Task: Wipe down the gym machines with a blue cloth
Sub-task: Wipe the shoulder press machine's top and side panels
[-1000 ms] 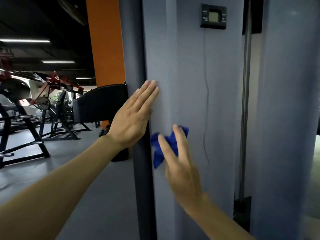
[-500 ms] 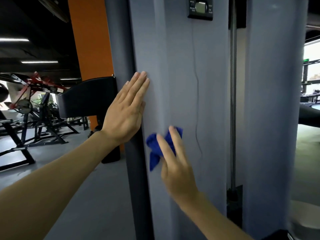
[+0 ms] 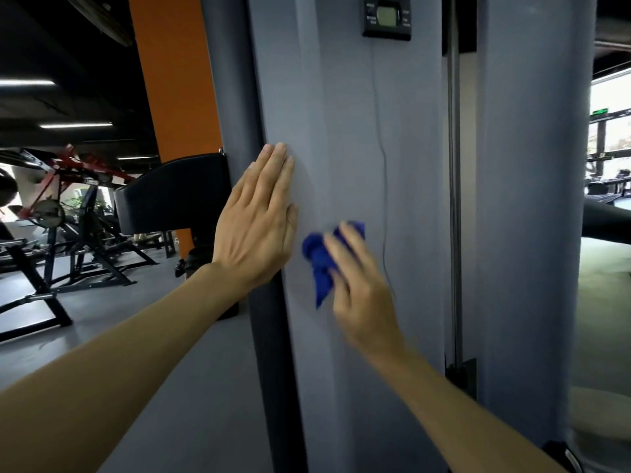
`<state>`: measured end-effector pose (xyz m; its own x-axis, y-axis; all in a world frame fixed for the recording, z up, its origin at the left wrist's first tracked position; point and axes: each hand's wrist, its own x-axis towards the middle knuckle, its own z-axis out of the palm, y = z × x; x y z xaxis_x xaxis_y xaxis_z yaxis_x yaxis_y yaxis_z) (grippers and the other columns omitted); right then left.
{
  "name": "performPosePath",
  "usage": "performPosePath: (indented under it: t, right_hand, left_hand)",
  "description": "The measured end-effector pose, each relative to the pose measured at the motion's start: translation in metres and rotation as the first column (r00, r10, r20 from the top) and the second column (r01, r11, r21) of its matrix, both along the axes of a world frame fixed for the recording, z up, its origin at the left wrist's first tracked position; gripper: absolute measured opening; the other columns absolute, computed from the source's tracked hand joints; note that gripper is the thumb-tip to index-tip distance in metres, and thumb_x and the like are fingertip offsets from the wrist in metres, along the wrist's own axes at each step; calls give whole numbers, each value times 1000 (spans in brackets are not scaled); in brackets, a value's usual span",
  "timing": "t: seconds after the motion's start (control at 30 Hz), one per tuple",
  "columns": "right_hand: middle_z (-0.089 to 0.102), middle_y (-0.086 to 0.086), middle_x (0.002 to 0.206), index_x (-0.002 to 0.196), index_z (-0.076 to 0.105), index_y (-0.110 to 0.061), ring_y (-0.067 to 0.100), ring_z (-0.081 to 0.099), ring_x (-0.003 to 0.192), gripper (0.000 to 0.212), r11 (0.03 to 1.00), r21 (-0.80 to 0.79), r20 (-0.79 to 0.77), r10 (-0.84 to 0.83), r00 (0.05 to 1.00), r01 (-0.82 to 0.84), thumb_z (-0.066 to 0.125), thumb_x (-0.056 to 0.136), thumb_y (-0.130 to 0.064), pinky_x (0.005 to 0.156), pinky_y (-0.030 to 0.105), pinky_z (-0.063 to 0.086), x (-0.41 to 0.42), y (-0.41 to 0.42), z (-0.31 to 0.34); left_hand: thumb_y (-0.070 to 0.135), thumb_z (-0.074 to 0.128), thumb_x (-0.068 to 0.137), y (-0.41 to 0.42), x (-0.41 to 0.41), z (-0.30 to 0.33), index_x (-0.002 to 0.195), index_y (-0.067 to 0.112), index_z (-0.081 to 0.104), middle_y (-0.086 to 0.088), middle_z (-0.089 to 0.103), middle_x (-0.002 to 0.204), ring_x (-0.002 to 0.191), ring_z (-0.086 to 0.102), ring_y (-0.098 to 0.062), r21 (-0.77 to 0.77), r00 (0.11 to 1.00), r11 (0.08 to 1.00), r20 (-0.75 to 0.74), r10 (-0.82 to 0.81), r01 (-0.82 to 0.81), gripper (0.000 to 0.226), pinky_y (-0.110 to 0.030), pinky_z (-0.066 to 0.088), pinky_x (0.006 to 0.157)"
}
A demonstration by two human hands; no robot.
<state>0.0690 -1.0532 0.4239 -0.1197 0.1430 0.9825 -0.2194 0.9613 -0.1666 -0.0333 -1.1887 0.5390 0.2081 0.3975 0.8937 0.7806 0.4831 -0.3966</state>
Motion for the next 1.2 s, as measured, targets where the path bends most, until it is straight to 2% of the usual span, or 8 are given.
performPosePath:
  t: [0.13, 0.37, 0.6, 0.7, 0.8, 0.93, 1.07, 1.2]
  right_hand:
    - [44, 18, 155, 144, 57, -8, 32, 41, 146, 46, 985, -91, -82, -151, 985, 143, 42, 101, -9, 119, 39, 40, -8, 23, 54]
    - [35, 17, 161, 148, 53, -12, 32, 34, 151, 59, 985, -62, 59, -160, 985, 164, 64, 93, 7, 112, 50, 46, 11, 27, -48]
    - [37, 22, 158, 144, 58, -11, 32, 36, 149, 47, 987, -114, -103, -127, 987, 115, 44, 100, -7, 118, 41, 40, -4, 41, 80]
    - [34, 20, 160, 148, 52, -7, 30, 30, 153, 44, 986, -26, -68, -164, 984, 163, 35, 109, -13, 121, 41, 36, -4, 46, 24]
    - [30, 20, 162, 152, 45, -8, 33, 28, 153, 51, 985, 40, 47, -168, 985, 167, 55, 102, -4, 124, 42, 31, 8, 50, -49]
    - [35, 19, 161, 149, 52, -10, 33, 31, 151, 50, 989, 17, 34, -150, 988, 150, 55, 100, 0, 121, 43, 33, 12, 69, -6]
    - [35, 17, 162, 151, 50, -14, 32, 32, 151, 58, 983, -102, -71, -161, 984, 153, 52, 98, 8, 119, 42, 38, 10, 90, 71]
    - [28, 15, 165, 154, 45, -13, 29, 26, 154, 50, 984, -53, -23, -169, 985, 167, 44, 104, -7, 118, 47, 40, 11, 87, -5]
  left_hand:
    - [25, 36, 108, 9, 6, -1, 161, -5, 23, -22, 19, 170, 160, 14, -32, -7, 998, 998, -20, 61, -62, 62, -48, 17, 130]
    - [31, 29, 110, 41, 23, -18, 161, -5, 20, -22, 13, 171, 161, 8, -33, -139, 976, 976, -165, 145, -168, 64, -49, 11, 130]
    - [29, 34, 105, 50, 23, -22, 159, -9, 26, -23, 23, 168, 160, 13, -35, -91, 971, 980, -175, 160, -178, 66, -52, 12, 130]
    - [29, 32, 105, 49, 23, -23, 156, -10, 32, -26, 29, 165, 158, 19, -38, -111, 963, 976, -214, 162, -189, 64, -52, 15, 129]
    - [31, 24, 104, 49, 25, -22, 154, -10, 37, -27, 34, 163, 155, 26, -39, -180, 951, 963, -272, 149, -203, 66, -52, 15, 130]
    - [24, 37, 101, 54, 26, -21, 149, -12, 45, -27, 43, 157, 150, 38, -41, -282, 920, 947, -389, 35, -155, 60, -51, 25, 127]
    - [29, 41, 99, 53, 27, -19, 152, -9, 42, -25, 38, 162, 152, 34, -38, -318, 919, 924, -387, 79, -213, 65, -48, 25, 127]
    - [33, 42, 99, 52, 30, -18, 148, 8, 56, -18, 43, 161, 150, 39, -36, -385, 917, 889, -390, 86, -247, 57, -49, 31, 119]
